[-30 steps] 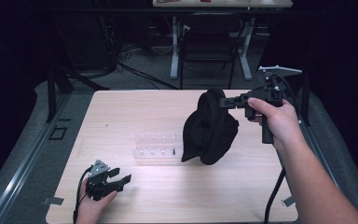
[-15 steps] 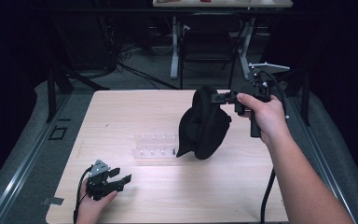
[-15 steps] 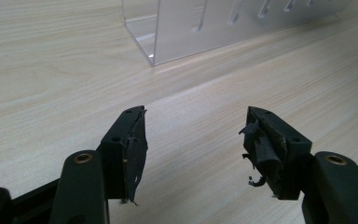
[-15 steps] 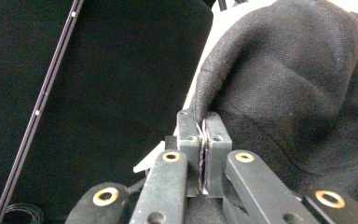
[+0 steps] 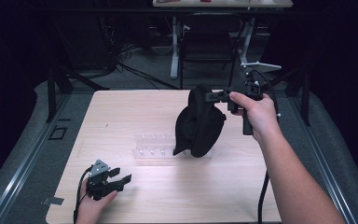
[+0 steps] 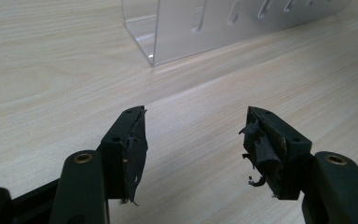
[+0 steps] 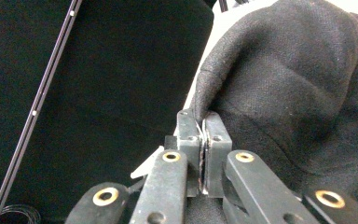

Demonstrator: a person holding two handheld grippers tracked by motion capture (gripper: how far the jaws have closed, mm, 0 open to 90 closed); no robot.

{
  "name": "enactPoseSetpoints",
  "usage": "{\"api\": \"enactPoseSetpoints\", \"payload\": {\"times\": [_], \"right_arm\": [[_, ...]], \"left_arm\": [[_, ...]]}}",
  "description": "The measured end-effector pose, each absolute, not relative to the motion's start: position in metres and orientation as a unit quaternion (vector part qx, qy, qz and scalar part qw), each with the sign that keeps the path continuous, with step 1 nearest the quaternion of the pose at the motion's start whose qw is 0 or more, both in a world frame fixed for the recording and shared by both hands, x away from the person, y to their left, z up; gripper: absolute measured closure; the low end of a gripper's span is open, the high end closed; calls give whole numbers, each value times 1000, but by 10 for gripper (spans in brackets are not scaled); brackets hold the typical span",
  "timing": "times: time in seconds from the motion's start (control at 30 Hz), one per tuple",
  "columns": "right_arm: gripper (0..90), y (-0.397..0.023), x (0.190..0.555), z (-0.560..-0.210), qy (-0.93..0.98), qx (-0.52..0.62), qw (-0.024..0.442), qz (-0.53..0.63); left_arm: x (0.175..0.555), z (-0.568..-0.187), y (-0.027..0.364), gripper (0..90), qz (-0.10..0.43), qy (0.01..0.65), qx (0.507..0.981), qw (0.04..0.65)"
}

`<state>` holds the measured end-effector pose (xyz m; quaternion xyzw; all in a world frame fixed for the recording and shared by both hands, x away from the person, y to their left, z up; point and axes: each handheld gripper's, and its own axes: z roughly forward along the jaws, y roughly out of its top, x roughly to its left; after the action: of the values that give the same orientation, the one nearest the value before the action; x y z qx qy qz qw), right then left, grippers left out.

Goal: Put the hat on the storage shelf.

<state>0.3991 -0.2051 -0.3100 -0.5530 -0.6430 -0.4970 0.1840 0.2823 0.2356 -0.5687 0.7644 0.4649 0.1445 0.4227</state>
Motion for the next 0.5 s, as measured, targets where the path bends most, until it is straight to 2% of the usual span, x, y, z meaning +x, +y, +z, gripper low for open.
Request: {"api": "enactPoseSetpoints", "payload": {"times": [0.5], "right_arm": [[883,-197,407,-316,-645,-558,174,-492]], "left_arm": [[284,-569,236,394,144,464,765,423]]}}
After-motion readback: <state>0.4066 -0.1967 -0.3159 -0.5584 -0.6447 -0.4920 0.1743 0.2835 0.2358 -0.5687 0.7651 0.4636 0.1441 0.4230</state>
